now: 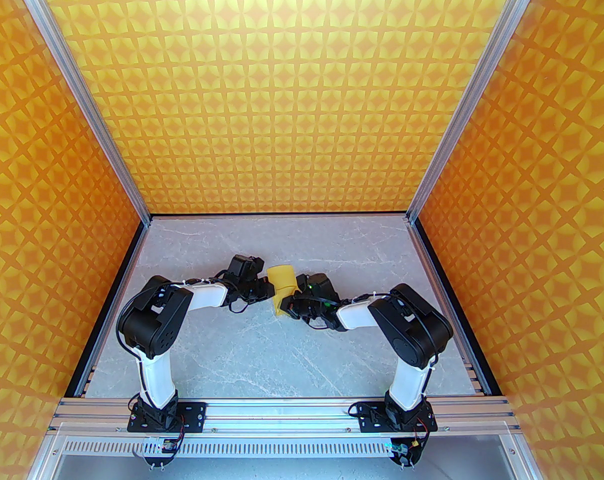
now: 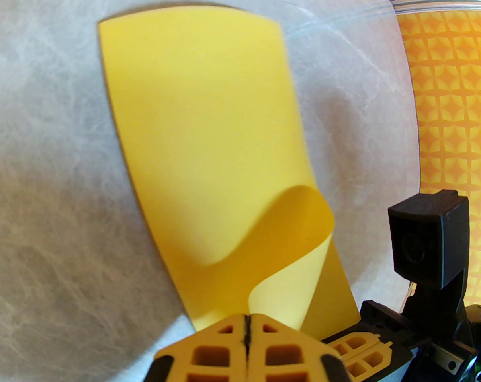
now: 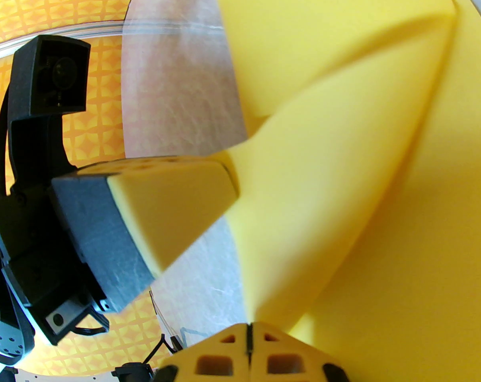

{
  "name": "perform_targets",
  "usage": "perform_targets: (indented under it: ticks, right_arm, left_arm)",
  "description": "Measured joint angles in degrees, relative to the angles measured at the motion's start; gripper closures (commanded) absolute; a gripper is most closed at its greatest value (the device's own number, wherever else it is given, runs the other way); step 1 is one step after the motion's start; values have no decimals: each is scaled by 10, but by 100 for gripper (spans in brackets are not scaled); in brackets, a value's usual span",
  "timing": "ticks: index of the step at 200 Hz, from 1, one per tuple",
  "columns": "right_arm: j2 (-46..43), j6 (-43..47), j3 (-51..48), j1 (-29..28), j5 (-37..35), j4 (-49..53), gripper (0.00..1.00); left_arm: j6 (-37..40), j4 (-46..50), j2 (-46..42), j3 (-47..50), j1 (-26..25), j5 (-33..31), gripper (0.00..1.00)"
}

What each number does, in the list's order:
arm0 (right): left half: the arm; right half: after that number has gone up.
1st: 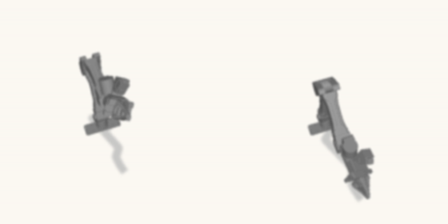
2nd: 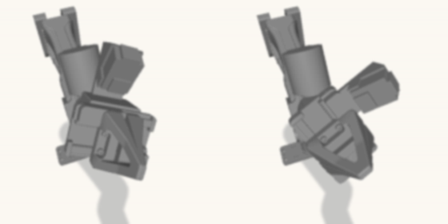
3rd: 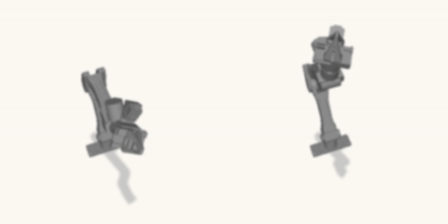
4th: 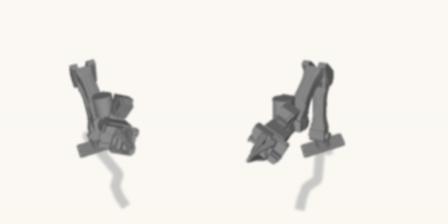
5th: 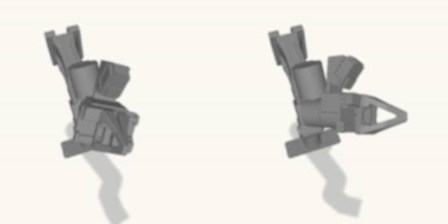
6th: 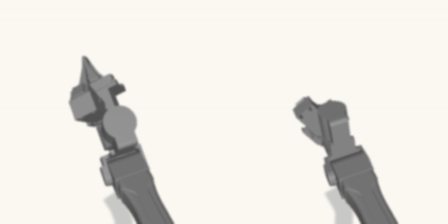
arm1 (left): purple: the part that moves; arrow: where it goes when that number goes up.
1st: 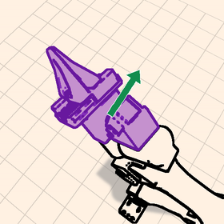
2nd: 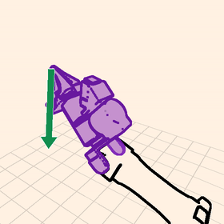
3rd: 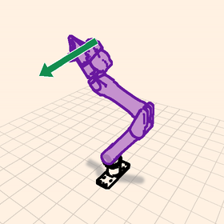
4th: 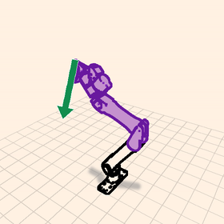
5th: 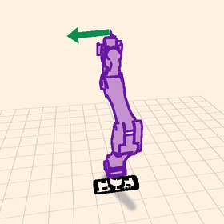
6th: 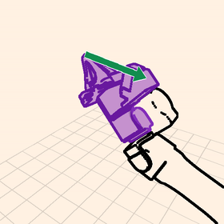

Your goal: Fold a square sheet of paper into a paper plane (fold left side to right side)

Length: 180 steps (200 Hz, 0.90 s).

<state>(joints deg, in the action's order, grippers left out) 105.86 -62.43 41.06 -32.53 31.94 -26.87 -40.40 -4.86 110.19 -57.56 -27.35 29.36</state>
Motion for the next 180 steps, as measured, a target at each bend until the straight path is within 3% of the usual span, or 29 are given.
perform_targets:
  ticks: [180]
  right_arm:
    - [22,-6,0,-9,0,-13,100]
  left_arm:
    - [0,0,16,0,4,2,99]
